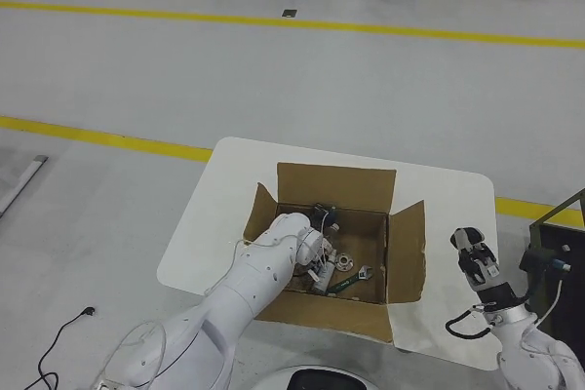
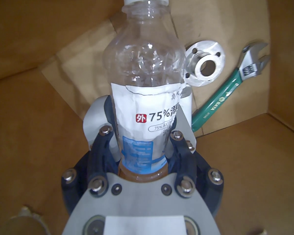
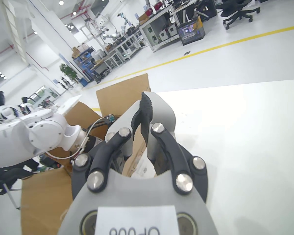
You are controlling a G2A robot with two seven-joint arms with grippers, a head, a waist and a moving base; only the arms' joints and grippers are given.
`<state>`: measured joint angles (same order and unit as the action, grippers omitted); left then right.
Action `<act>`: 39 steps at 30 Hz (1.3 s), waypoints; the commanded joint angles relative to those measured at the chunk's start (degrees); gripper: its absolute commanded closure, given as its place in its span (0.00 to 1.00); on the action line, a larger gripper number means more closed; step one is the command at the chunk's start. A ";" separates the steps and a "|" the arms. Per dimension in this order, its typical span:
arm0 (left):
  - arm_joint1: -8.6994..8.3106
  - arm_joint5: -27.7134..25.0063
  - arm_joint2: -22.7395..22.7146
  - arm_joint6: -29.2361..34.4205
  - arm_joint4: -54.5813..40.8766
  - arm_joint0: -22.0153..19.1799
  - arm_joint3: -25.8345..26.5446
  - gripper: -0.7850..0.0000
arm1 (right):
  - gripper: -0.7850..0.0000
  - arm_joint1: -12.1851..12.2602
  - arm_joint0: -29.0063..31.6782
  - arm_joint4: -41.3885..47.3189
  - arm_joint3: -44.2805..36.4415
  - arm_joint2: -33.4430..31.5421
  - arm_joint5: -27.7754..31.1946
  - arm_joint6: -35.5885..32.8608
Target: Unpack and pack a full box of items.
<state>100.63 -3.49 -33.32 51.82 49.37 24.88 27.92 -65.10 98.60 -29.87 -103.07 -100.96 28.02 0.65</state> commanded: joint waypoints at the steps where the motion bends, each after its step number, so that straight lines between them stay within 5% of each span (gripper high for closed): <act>1: -0.74 -0.32 -1.16 1.53 -0.28 -0.20 2.34 1.00 | 0.00 0.16 0.12 6.40 -0.47 -0.81 1.13 -4.27; 9: -5.60 1.05 -7.61 8.69 1.67 2.95 17.20 1.00 | 0.00 0.80 -1.19 11.56 -1.76 -0.53 1.38 -16.69; 20: -13.35 1.88 -19.54 22.57 12.64 18.64 52.84 1.00 | 0.00 0.53 -5.06 5.22 2.85 5.20 -4.00 -18.01; 25: -14.50 0.96 -22.17 24.43 14.08 22.20 60.53 1.00 | 0.02 0.51 -5.95 4.16 4.24 5.90 -4.74 -17.84; 26: -14.50 0.96 -22.17 24.43 14.08 22.20 60.53 1.00 | 0.21 0.51 -6.03 4.07 4.37 5.93 -4.74 -17.86; 27: -14.50 0.96 -22.17 24.43 14.08 22.20 60.53 1.00 | 0.53 0.52 -6.10 4.03 4.51 5.93 -4.71 -17.85; 29: -14.50 0.96 -22.17 24.43 14.08 22.20 60.53 1.00 | 0.66 0.54 -6.18 4.03 4.71 5.94 -4.67 -17.95; 30: -14.50 0.96 -22.17 24.43 14.08 22.20 60.53 1.00 | 0.96 0.55 -6.22 4.03 4.74 5.92 -4.64 -17.96; 39: -14.50 0.96 -22.17 24.43 14.08 22.20 60.53 1.00 | 1.00 0.55 -6.25 4.01 4.75 5.89 -4.59 -17.81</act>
<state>86.13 -2.53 -55.50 76.25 63.45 47.08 88.45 -64.55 92.36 -25.86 -98.31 -95.07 23.44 -17.15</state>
